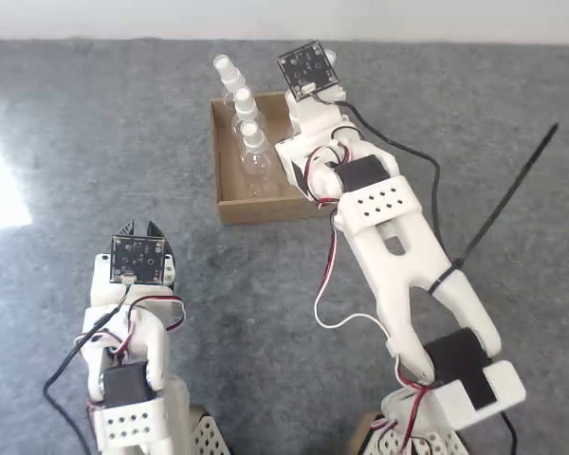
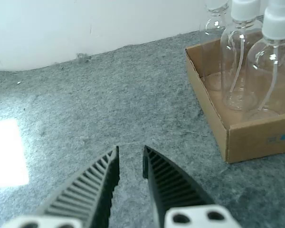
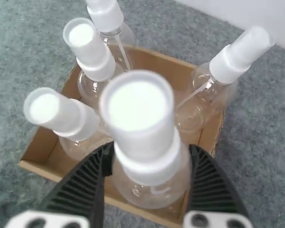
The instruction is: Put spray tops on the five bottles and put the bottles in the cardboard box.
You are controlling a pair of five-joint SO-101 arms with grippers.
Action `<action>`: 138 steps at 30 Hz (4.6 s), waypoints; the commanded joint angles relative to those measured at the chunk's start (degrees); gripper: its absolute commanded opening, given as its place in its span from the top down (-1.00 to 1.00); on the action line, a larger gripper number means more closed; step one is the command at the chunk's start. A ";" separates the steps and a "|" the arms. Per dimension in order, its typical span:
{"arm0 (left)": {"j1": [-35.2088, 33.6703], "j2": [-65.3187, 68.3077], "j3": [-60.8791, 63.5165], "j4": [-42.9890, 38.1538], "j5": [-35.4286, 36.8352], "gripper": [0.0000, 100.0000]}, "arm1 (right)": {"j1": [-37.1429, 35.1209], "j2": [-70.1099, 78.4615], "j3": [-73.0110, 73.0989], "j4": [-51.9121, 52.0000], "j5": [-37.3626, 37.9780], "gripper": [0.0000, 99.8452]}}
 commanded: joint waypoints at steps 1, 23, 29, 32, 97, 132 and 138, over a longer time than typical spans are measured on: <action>-0.18 -1.14 -0.48 -1.49 -0.44 0.85 | 0.66 -0.13 -4.04 -2.77 -0.79 0.78; -0.18 -1.14 -0.48 -1.41 -0.44 0.85 | 3.74 7.78 -3.69 -7.43 -0.88 0.78; -0.18 -1.14 -0.48 -1.32 -0.44 0.85 | 3.65 8.22 -3.60 -7.08 -0.88 0.78; -0.18 -1.14 -0.48 -1.32 -0.44 0.85 | 3.65 9.89 -3.69 -7.52 -0.88 0.78; -0.26 -1.14 -0.40 -1.23 -0.44 0.85 | 1.01 6.64 -3.78 5.23 -0.79 0.30; -0.26 -1.14 -0.40 -1.23 -0.44 0.85 | 0.84 -19.38 -0.09 23.87 -0.26 0.85; -0.26 -1.14 -0.40 -1.23 -0.44 0.85 | 0.75 -21.58 0.00 25.80 2.37 0.97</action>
